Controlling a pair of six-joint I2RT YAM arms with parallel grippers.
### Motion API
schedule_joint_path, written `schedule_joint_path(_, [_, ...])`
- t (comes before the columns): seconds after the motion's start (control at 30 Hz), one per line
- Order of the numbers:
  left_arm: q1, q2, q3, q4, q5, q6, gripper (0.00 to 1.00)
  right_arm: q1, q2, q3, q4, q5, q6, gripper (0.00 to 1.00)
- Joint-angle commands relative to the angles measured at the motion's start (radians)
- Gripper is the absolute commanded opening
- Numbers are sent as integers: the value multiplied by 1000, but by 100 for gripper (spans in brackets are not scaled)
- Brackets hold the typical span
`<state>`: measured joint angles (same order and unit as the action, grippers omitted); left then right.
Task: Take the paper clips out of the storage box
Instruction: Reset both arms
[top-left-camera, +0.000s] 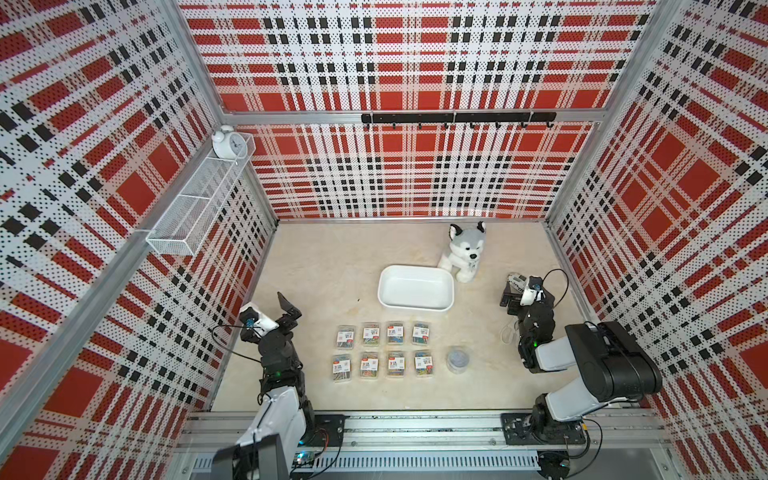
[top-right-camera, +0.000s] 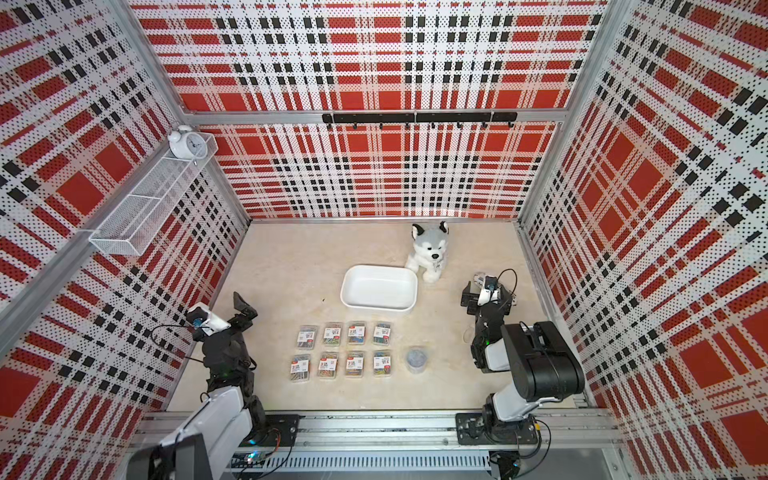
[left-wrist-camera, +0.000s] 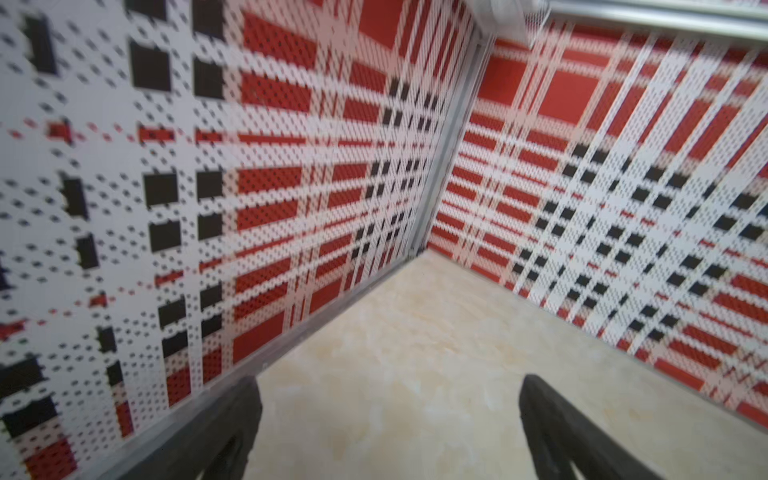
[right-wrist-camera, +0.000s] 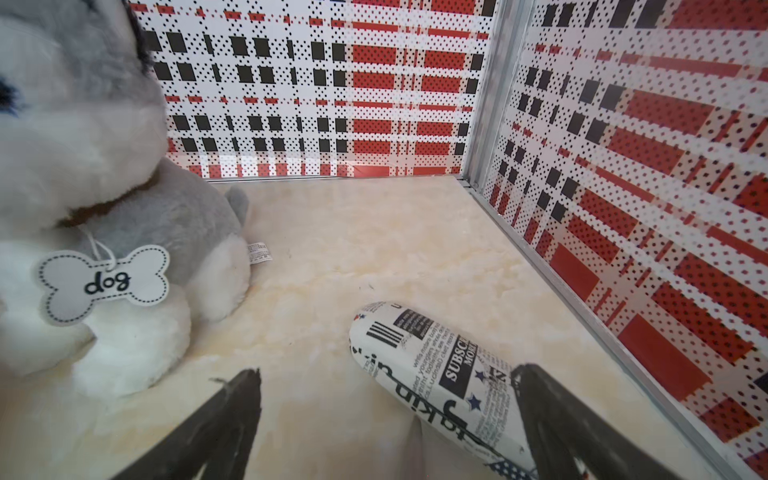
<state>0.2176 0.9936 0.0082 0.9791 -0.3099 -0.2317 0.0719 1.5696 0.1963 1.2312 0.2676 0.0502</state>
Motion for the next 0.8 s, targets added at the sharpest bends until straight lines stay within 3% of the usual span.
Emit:
schedule_joint_path(0.0, [-32,212,18,334,63,19,98,-22,12,13,105,-55,18,100])
schedule_joint_path(0.1, [-49,322,114,284,134,79,98,-36,2,33,44,-56,37,100])
schedule_joint_path(0.27, [-102,335,139,251,83,124,98,-36,1,74,-45,-48,48,100])
schedule_joint_path(0.4, [-217,386,218,162,-10,200,98,-37,2,79,-46,-47,44,100])
schedule_joint_path(0.47, [-237,405,180,279,-4,136,98,-36,2,81,-50,-44,43,100])
schedule_joint_path(0.53, [-283,473,162,378,-152,149,98,-37,3,80,-49,-43,43,100])
schedule_joint_path(0.6, [-243,541,159,468,-88,133,98,-36,2,80,-49,-45,43,100])
schedule_joint_path(0.77, [-280,585,164,502,-132,165,98,-36,2,80,-49,-43,43,100])
